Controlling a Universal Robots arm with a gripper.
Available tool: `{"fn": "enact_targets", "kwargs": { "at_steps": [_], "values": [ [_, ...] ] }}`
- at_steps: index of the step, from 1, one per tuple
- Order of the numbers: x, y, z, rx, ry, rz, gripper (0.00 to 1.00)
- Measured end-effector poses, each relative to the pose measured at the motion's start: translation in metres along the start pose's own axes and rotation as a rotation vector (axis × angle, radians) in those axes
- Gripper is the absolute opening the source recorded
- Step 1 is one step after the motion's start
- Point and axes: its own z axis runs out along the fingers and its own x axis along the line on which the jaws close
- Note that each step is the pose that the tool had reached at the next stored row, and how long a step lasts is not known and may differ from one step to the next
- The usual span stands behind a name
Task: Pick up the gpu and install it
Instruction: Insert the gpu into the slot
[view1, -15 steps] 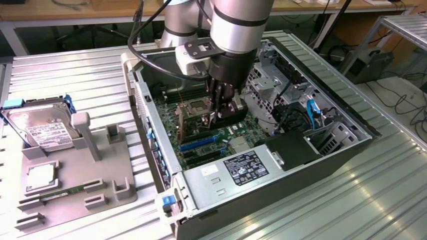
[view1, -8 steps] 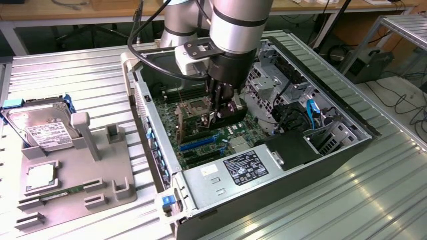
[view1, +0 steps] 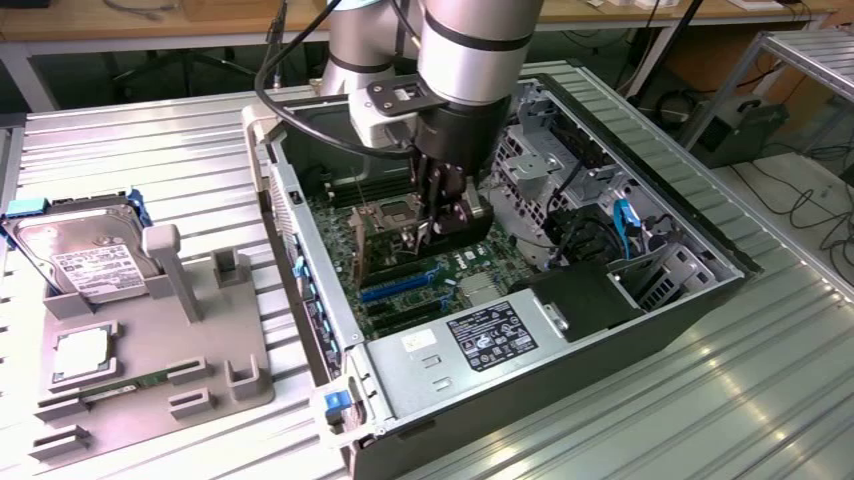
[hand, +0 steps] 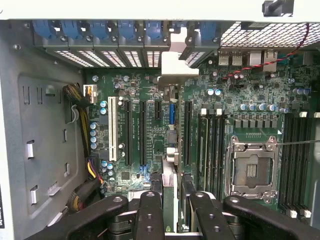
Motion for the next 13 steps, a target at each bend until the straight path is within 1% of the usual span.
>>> {"fn": "enact_targets", "kwargs": {
  "at_steps": [8,9,11,12,13],
  "values": [
    [-0.0043,0.0,0.0002,0.0001,0.0002,0.003,0.26],
    [-0.0047,0.0001,0.0003,0.0001,0.0009,0.004,0.26],
    [-0.0047,0.0002,0.0007,0.0003,0.0042,0.011,0.26],
    [-0.0048,0.0002,0.001,0.0003,0.0074,0.015,0.26],
    [-0.0048,0.0003,0.0012,0.0003,0.0126,0.02,0.26]
  ]
}}
